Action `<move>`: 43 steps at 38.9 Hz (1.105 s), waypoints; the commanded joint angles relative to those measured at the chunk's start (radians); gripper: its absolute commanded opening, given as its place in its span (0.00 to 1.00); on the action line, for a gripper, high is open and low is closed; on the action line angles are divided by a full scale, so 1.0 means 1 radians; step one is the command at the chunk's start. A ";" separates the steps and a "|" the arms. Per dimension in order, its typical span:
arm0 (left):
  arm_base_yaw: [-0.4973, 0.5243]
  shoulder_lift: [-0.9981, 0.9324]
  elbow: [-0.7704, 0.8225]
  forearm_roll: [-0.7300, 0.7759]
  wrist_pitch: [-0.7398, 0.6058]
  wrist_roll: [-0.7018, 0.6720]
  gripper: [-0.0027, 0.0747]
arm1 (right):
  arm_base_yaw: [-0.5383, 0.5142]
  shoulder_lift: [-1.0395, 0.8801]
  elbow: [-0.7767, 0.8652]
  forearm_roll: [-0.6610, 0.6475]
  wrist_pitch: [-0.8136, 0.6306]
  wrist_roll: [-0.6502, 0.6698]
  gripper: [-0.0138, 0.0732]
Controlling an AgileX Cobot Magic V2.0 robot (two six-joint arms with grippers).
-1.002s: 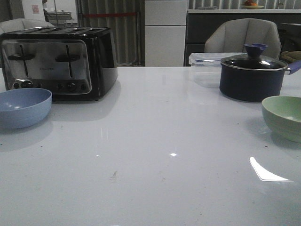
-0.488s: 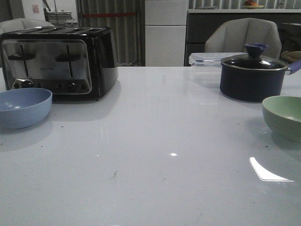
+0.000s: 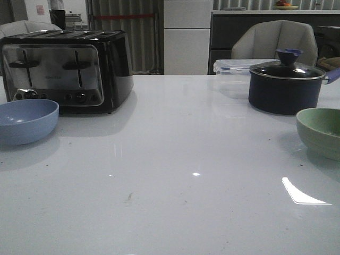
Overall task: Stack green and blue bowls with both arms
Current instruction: 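Lower the right gripper to the rim of the pale green bowl and grasp it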
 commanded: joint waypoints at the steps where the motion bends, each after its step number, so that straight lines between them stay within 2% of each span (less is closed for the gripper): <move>1: -0.009 0.009 -0.035 0.004 -0.077 0.003 0.81 | -0.009 0.032 -0.069 0.037 -0.036 -0.040 0.74; 17: -0.009 0.009 -0.035 0.004 -0.077 0.003 0.81 | -0.009 0.226 -0.170 0.038 -0.108 -0.052 0.74; 34: -0.009 0.009 -0.035 0.004 -0.077 0.003 0.81 | -0.009 0.331 -0.171 0.039 -0.177 -0.052 0.73; 37: -0.009 0.009 -0.035 0.004 -0.077 0.003 0.81 | -0.009 0.338 -0.171 0.039 -0.171 -0.052 0.67; 43: -0.009 0.009 -0.035 0.004 -0.077 0.003 0.81 | -0.009 0.339 -0.171 0.042 -0.169 -0.053 0.42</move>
